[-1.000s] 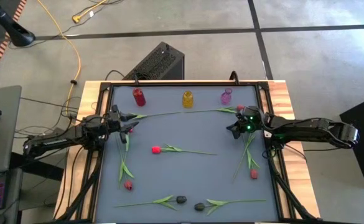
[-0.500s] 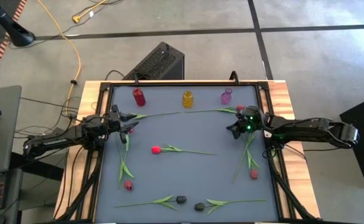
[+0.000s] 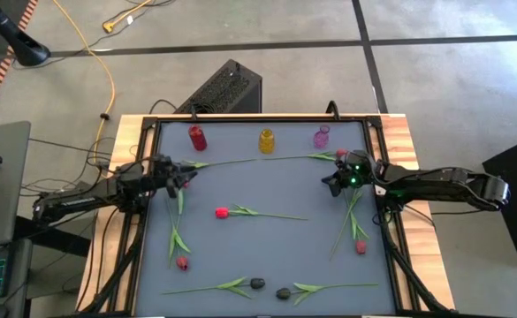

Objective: Sort flowers into vase by color
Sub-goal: Put the right red tulip into the yellow vase

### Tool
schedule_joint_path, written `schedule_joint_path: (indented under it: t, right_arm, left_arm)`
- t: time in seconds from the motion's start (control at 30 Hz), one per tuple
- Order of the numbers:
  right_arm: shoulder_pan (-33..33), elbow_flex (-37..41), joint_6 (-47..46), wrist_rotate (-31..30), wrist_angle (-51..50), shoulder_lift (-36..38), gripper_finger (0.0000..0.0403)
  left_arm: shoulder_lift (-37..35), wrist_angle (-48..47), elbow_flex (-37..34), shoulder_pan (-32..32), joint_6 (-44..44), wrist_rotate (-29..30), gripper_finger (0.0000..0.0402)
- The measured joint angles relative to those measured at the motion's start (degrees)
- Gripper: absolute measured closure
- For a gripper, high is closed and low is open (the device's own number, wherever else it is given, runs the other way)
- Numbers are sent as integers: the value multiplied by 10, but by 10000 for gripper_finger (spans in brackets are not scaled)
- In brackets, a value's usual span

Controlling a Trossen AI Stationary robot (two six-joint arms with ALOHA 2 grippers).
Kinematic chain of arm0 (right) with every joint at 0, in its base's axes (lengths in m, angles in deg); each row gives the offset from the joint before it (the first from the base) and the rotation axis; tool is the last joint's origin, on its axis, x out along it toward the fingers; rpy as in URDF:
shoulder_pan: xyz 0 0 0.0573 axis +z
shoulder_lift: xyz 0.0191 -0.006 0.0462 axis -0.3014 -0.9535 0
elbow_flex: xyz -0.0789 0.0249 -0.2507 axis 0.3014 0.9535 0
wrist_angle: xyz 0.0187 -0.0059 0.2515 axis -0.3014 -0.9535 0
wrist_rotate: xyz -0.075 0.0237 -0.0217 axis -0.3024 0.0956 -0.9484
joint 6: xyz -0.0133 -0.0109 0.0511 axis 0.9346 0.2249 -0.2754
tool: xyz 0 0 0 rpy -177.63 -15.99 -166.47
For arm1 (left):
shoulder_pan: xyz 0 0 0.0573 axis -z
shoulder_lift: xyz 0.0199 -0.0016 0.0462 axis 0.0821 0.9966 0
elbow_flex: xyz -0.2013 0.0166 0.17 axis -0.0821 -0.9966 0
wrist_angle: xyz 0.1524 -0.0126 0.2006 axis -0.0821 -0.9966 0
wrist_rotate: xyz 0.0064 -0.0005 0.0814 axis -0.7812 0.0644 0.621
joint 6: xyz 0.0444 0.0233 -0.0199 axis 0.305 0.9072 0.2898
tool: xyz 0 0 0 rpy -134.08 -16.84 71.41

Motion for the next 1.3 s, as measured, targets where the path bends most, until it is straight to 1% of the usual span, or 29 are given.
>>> schedule_joint_path:
  t: [0.17,0.3,0.4,0.5,0.6,0.7,0.8,0.9,1.03,1.17,1.3]
  right_arm:
    - [0,0,-18,-14,24,0,375]
    - [-1,0,-19,-17,58,0,375]
    - [0,0,-20,-28,91,0,375]
    - [-1,-4,-26,-34,135,0,375]
    - [3,-30,-21,-1,157,0,375]
    - [19,-69,-19,23,156,0,375]
    - [45,-109,13,31,156,0,375]
    - [75,-151,36,32,140,0,375]
    - [125,-208,77,25,79,0,375]
    - [172,-260,88,0,26,0,375]
    - [214,-308,106,-3,-20,-6,375]
  left_arm:
    - [4,1,0,7,-36,41,246]
    - [7,37,0,38,-25,-5,246]
    - [20,74,0,78,-9,3,246]
    - [51,115,0,120,15,37,246]
    - [93,160,5,150,41,58,246]
    - [138,164,30,162,71,66,246]
    - [185,166,63,162,108,61,246]
    - [231,166,95,162,158,53,246]
    - [279,165,127,162,222,25,246]
    - [315,164,143,162,262,-5,246]
    - [344,167,149,162,281,-25,246]
